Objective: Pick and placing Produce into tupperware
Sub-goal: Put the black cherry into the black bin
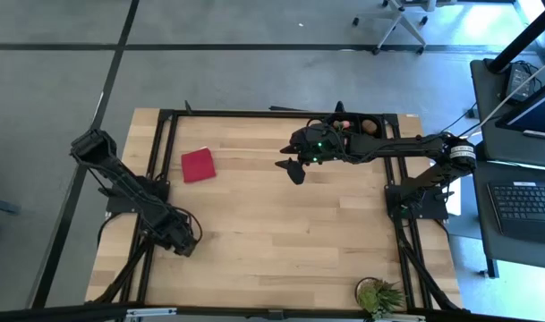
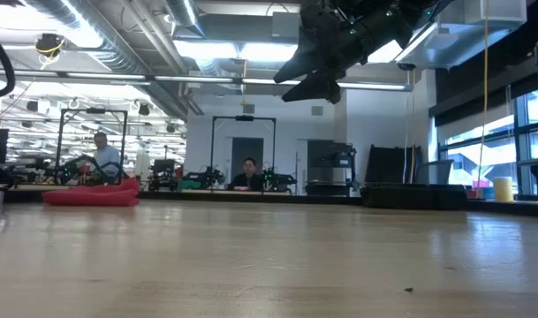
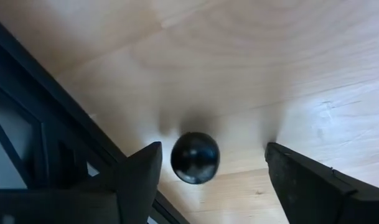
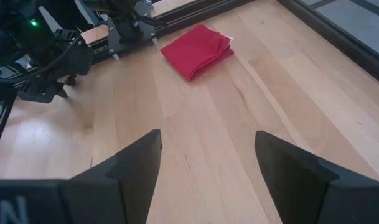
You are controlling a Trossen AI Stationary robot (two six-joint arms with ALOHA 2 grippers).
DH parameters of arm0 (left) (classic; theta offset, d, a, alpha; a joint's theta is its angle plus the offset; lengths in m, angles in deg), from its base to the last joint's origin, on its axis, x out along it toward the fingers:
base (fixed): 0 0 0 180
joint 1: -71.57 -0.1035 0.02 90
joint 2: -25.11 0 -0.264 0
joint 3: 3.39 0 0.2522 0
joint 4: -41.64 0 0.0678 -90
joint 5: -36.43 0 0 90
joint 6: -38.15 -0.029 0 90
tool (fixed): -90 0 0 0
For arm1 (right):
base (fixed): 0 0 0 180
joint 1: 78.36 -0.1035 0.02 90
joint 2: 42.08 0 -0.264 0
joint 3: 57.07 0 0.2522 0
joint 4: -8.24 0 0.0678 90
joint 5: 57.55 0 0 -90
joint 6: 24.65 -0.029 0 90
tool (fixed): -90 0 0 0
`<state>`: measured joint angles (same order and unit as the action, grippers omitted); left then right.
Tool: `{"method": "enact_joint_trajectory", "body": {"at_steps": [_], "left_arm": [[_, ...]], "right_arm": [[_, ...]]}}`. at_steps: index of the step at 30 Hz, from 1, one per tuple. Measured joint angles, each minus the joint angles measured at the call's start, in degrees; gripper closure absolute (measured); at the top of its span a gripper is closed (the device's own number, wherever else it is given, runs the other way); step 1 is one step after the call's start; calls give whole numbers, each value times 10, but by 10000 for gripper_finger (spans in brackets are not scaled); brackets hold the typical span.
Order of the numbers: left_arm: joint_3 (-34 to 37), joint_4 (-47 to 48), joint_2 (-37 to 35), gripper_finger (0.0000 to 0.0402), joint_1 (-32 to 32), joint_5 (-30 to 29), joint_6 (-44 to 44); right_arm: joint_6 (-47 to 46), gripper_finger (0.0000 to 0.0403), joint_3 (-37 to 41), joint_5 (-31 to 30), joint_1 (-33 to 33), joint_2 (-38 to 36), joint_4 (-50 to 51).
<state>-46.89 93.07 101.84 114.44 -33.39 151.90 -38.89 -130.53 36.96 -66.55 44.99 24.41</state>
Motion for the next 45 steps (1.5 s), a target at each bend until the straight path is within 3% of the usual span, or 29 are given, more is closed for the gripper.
{"method": "enact_joint_trajectory", "body": {"at_steps": [24, 35, 40, 45], "left_arm": [[1, 3, 0, 304, 0, -20, -4], [2, -5, 1, 298, -7, 0, -49], [4, -21, -2, 312, -45, 7, -124], [3, -60, -19, 297, -108, -13, -223]], "right_arm": [[0, 144, 0, 0, 0, 0, 0], [12, 144, 0, 0, 0, 0, 0], [10, 144, 0, 0, 0, 0, 0], [-39, 144, 0, 1, 0, 0, 0]]}}
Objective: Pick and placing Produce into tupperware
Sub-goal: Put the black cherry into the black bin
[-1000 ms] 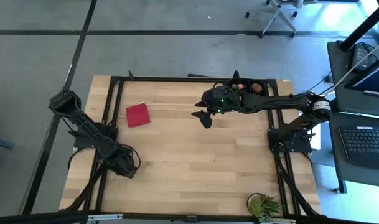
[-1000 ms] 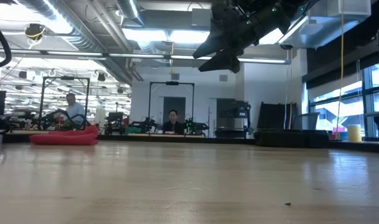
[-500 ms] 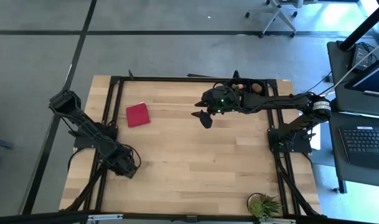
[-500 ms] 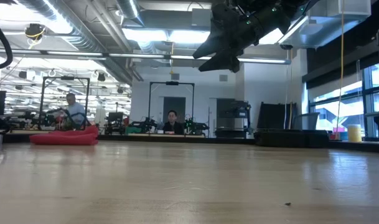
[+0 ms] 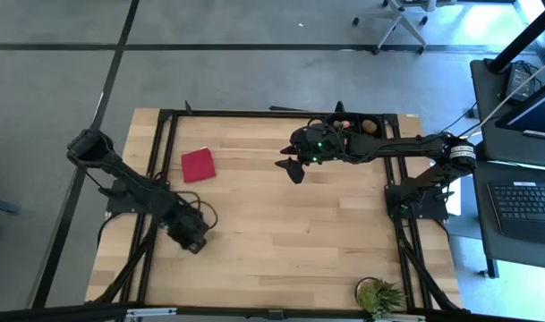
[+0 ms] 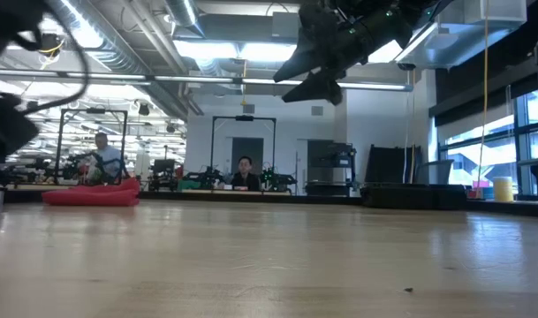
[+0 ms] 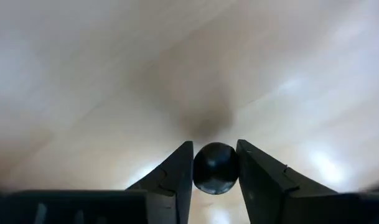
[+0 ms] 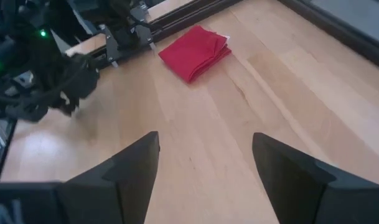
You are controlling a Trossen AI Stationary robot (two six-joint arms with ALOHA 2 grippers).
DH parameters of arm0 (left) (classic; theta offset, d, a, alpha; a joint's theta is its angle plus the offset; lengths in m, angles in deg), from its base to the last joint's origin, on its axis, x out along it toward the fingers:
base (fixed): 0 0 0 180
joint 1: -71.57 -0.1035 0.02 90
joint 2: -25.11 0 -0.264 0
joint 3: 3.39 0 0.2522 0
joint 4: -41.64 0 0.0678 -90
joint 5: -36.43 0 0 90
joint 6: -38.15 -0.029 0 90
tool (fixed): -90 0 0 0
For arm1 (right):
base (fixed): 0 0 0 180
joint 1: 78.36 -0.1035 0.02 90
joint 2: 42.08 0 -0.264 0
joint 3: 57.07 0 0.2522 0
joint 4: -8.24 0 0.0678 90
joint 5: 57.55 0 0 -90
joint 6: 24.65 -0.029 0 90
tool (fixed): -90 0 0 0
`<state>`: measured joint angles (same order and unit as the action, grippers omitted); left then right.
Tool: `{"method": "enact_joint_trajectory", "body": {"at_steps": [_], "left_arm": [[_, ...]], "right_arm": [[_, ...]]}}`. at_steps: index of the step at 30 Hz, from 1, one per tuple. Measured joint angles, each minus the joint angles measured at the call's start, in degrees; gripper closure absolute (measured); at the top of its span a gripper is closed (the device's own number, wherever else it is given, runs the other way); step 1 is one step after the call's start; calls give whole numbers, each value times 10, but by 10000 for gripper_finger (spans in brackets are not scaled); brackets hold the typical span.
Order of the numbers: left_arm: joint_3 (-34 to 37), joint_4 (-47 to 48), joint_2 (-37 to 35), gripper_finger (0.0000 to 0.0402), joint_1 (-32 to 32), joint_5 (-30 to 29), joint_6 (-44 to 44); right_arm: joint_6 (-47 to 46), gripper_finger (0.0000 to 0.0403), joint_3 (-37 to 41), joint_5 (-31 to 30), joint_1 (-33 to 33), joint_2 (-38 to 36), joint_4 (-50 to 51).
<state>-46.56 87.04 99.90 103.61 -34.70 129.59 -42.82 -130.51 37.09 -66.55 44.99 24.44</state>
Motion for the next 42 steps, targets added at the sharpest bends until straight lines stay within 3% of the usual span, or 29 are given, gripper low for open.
{"method": "enact_joint_trajectory", "body": {"at_steps": [11, 16, 21, 25, 34, 42], "left_arm": [[-1, -169, -37, 310, -169, -46, -316], [-1, -270, -44, 290, -236, -44, -438], [-2, -352, -44, 304, -289, -40, -544], [-2, -413, -44, 314, -323, -39, -609], [-2, -482, -44, 290, -367, -37, -712], [-2, -490, -44, 310, -377, -31, -743]], "right_arm": [[-39, 144, 0, 53, -4, 0, 39], [-48, 144, 0, 54, -24, 4, 47], [-1, 144, 0, 24, -55, 33, 20], [50, 144, 0, 16, -77, 74, -28], [95, 144, -6, 15, -114, 189, -192], [98, 144, -59, 15, -117, 233, -212]]}}
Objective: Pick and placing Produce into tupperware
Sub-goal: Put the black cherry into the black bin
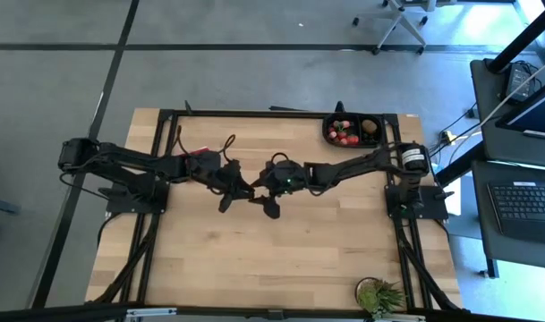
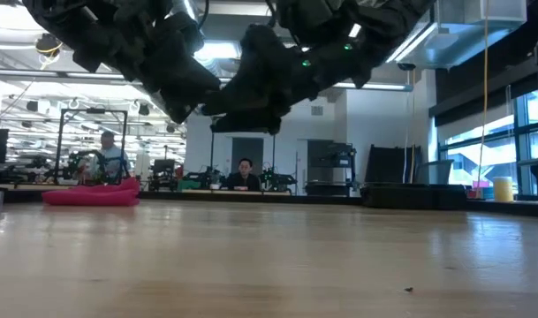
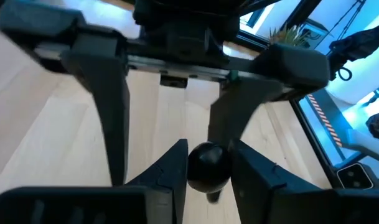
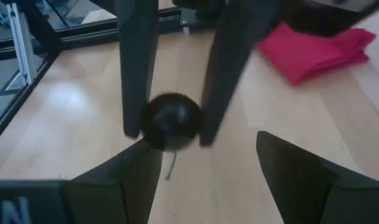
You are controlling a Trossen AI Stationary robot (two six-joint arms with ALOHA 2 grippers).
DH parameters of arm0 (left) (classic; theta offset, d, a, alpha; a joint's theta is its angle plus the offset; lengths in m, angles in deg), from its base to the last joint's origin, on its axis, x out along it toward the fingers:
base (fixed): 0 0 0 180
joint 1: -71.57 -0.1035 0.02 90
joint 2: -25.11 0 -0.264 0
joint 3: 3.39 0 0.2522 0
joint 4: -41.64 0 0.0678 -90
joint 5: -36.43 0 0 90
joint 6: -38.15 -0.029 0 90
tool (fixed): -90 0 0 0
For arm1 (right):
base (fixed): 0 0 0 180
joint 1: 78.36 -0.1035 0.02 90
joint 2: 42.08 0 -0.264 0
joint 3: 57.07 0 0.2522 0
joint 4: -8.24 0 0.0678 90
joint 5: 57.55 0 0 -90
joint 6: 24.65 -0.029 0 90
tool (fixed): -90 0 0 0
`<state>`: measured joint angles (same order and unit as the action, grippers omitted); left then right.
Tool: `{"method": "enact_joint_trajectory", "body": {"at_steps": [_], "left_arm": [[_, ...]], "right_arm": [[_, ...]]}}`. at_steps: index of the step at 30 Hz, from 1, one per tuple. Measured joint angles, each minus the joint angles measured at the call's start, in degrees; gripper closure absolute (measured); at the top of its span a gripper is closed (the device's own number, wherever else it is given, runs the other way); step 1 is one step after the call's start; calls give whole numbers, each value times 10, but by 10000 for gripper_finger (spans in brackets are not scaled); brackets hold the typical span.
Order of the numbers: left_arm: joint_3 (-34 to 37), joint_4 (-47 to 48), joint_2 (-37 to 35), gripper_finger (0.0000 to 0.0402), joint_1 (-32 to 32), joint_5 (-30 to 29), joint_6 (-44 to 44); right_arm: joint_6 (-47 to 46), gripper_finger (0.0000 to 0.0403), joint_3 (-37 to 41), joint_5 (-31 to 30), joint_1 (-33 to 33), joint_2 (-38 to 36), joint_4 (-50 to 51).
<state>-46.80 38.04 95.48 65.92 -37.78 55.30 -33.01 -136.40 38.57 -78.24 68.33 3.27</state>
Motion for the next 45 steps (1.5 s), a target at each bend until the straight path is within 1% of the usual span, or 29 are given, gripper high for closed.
{"method": "enact_joint_trajectory", "body": {"at_steps": [4, 6, 8, 14, 22, 23, 28, 30, 35, 37, 45], "left_arm": [[0, -1, 0, 292, 0, 0, -13], [0, -1, 0, 289, 0, 0, -14], [0, -1, 0, 293, 0, 0, -20], [0, -4, 0, 312, -5, 0, -28], [0, -4, 0, 290, -12, 0, -28], [0, -4, 0, 291, -12, 0, -28], [0, -2, 0, 308, -12, 1, -28], [0, 2, 0, 308, -12, 1, -28], [0, 18, 0, 285, -12, 1, -28], [0, 19, 0, 281, -12, 2, -28], [-1, 19, -1, 302, -12, 2, -28]], "right_arm": [[-3, 146, -22, 19, 0, 11, 10], [-7, 156, -25, 29, -1, 12, 17], [-15, 176, -27, 30, -2, 12, 23], [-17, 265, -27, 31, -3, 12, 34], [3, 386, -27, 31, -3, 12, 39], [10, 393, -27, 31, -3, 12, 39], [14, 397, -27, 30, -3, 12, 43], [15, 398, -27, 19, -3, 12, 47], [28, 400, -27, 10, -3, 6, 67], [27, 400, -27, 10, -3, 1, 71], [26, 401, -27, 8, -3, -12, 91]]}}
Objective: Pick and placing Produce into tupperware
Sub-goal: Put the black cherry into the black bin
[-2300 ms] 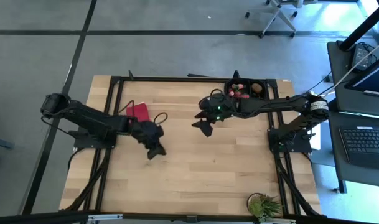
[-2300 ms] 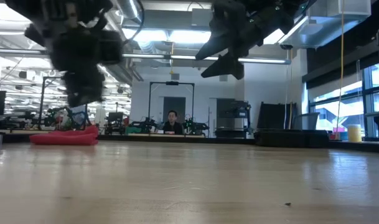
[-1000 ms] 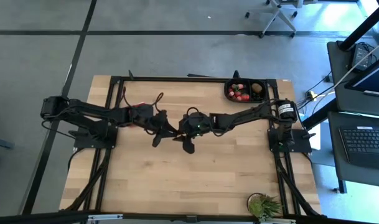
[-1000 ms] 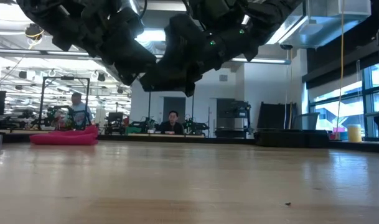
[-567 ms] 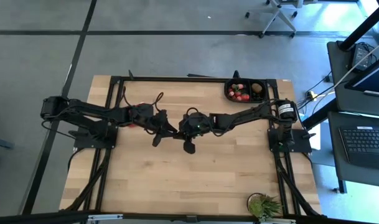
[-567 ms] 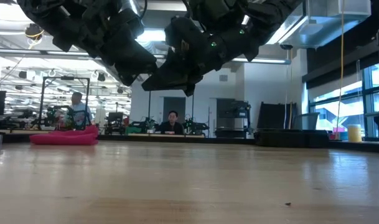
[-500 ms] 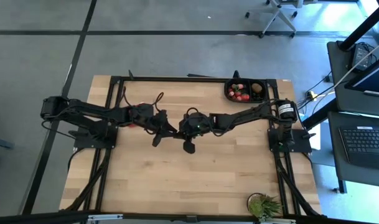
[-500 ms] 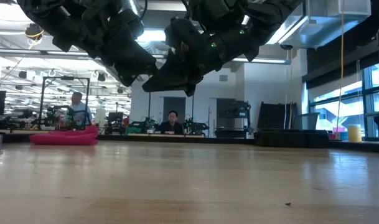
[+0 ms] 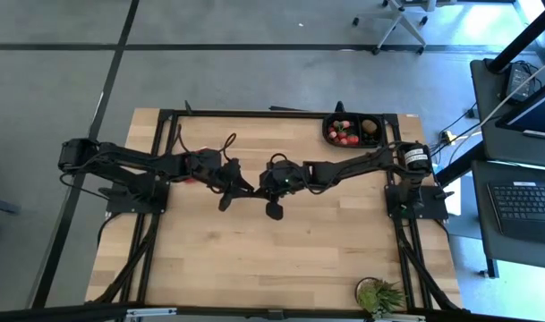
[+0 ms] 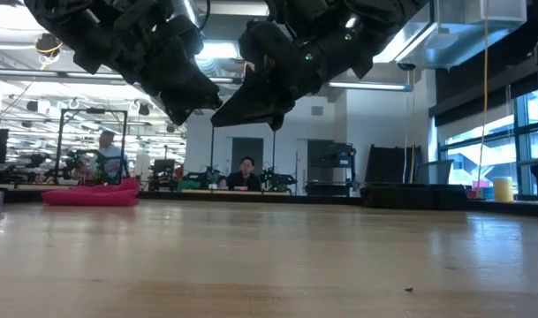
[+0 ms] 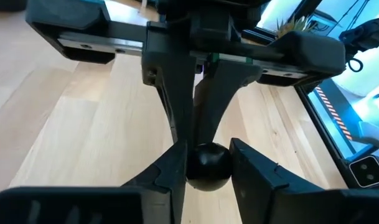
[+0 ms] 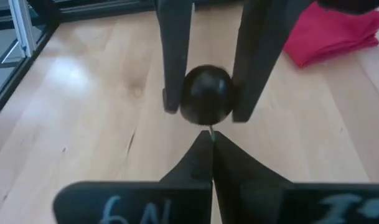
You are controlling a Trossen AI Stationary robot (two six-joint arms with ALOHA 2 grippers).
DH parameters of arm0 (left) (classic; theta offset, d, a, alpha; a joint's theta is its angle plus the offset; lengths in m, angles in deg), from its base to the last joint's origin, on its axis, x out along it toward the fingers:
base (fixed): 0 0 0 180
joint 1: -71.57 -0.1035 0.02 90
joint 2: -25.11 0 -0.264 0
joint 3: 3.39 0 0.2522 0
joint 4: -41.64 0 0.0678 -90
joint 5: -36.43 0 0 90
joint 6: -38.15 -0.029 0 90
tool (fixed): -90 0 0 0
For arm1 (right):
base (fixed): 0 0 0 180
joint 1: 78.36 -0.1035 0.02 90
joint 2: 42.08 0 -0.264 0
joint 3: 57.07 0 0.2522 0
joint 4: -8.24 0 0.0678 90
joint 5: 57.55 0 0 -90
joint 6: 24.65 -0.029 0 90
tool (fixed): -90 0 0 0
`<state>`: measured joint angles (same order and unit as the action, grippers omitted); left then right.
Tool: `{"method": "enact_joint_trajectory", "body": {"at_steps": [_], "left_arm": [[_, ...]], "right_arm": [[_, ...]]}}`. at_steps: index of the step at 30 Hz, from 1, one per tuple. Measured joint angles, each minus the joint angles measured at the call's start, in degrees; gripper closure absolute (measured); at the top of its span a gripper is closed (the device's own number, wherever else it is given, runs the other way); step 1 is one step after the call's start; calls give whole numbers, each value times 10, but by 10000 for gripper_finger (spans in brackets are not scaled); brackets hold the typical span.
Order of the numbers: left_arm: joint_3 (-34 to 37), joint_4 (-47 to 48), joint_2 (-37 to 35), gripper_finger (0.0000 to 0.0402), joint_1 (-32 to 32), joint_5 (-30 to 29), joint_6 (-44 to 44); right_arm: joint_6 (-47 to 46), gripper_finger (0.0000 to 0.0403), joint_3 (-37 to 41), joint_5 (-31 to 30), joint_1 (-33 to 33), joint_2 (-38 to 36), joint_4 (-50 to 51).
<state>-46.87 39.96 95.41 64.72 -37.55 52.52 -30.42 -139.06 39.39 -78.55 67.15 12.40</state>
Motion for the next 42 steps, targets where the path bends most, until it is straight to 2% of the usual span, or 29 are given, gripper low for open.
{"method": "enact_joint_trajectory", "body": {"at_steps": [5, 13, 21, 27, 31, 36, 42], "left_arm": [[0, 2, 0, 276, -7, -3, 0], [0, -6, 0, 239, -31, 0, 0], [0, -5, 0, 241, -49, -1, 0], [0, -2, 0, 249, -53, -28, 0], [0, -2, 0, 253, -53, -49, 0], [0, -2, 0, 254, -52, -69, 0], [0, -1, 0, 247, -52, -69, 0]], "right_arm": [[0, 402, -2, -40, 1, -5, 46], [-13, 402, -1, -65, 21, -6, 124], [-48, 403, 0, -159, 86, -104, 354], [-145, 403, -1, -189, 201, -226, 553], [-195, 403, -1, -186, 298, -285, 631], [-211, 403, -1, -188, 406, -293, 682], [-239, 403, -1, -190, 490, -257, 757]]}}
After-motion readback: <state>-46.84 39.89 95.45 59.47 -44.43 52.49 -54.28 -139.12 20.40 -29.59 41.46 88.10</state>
